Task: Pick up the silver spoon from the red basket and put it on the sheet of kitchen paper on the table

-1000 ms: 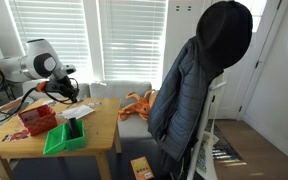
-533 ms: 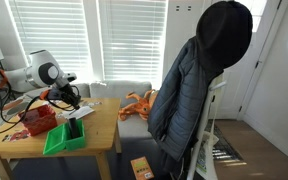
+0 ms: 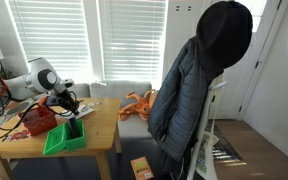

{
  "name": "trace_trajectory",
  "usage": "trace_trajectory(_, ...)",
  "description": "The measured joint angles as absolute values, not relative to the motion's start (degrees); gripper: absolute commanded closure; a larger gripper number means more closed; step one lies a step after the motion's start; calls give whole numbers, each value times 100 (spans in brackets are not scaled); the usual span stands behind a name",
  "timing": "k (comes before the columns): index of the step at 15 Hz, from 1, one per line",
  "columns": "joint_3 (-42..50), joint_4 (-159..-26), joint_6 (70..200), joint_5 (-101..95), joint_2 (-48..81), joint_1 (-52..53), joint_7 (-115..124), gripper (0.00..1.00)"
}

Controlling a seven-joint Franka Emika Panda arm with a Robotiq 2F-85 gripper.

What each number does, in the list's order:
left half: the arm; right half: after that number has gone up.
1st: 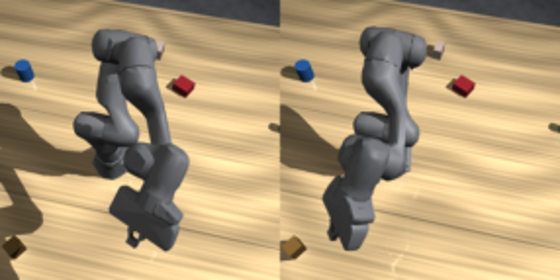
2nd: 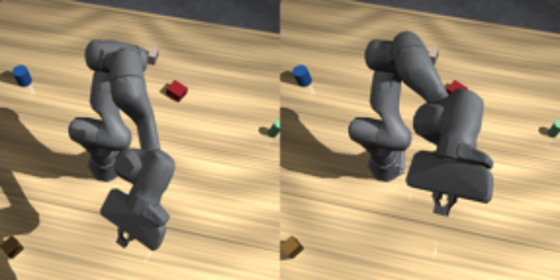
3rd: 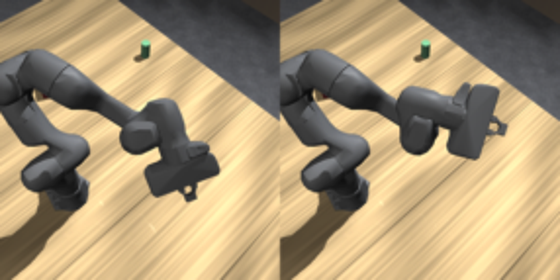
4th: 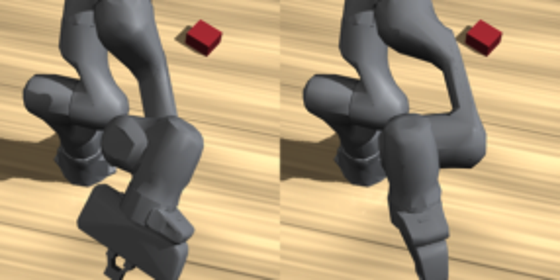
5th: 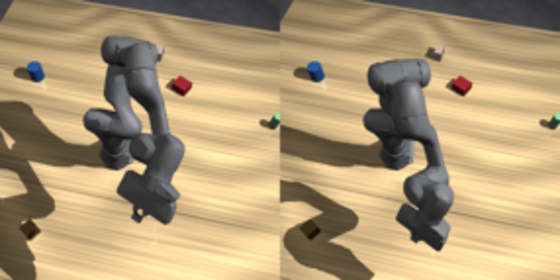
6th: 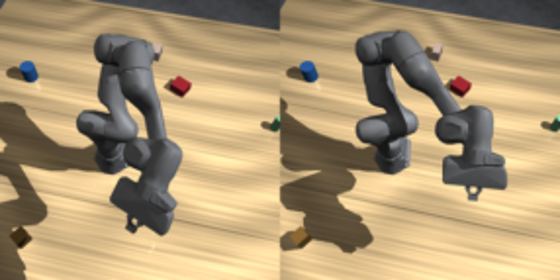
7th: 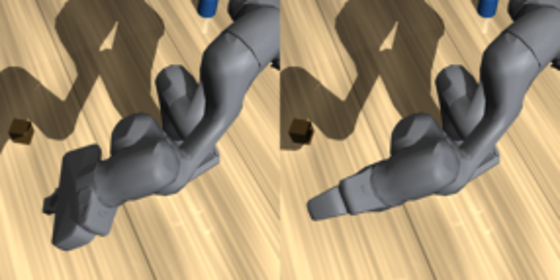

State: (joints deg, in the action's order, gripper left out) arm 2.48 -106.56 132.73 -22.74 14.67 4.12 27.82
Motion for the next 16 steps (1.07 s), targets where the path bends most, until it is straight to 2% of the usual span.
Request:
trace_trajectory(6,219,-10626,13173,-2240,1075,515,2743,19)
trace_trajectory(9,121,-10623,12561,-1982,482,528,2446,0)
trace_trajectory(16,-180,-10620,9609,-1121,-907,582,1421,0)
